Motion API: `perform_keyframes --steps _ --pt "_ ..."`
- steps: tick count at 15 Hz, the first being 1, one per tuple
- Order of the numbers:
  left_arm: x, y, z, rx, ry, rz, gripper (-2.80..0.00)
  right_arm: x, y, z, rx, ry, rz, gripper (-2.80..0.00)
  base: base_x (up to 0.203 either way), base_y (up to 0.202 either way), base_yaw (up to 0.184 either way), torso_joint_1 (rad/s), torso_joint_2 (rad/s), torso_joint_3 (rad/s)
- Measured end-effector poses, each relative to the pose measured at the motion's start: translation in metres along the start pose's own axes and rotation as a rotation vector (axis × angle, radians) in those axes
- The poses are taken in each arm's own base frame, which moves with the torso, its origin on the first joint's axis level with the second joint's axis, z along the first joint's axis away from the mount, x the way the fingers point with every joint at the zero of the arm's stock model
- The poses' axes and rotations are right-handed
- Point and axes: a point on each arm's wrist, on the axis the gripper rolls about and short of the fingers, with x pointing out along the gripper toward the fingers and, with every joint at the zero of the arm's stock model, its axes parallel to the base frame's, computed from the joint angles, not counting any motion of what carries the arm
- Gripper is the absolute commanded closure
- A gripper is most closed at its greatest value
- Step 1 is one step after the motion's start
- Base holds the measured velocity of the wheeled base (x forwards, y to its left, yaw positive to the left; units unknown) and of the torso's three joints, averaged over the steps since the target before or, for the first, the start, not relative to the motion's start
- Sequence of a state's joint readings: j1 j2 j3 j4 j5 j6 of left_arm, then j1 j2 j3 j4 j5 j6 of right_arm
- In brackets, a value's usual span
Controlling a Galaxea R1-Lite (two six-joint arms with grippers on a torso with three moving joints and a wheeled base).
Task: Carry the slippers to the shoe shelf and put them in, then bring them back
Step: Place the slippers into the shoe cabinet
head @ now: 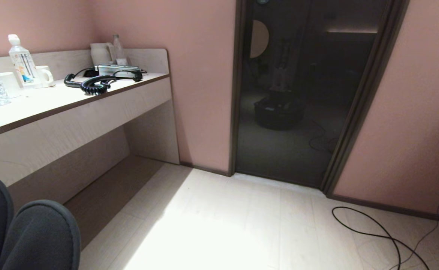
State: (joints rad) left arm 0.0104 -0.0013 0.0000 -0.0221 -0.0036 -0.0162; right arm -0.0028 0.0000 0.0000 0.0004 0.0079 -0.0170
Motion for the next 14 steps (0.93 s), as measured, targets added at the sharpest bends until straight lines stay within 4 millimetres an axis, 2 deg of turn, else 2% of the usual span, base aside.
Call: perform_keyframes --steps 14 --pt "0.0000 0.0000 0.0000 0.000 0.000 0.000 0.00 0.0000 0.0000 0.0000 -0.002 0.001 0.001 0.00 0.002 -0.009 0.171 0.002 0.00 0.002"
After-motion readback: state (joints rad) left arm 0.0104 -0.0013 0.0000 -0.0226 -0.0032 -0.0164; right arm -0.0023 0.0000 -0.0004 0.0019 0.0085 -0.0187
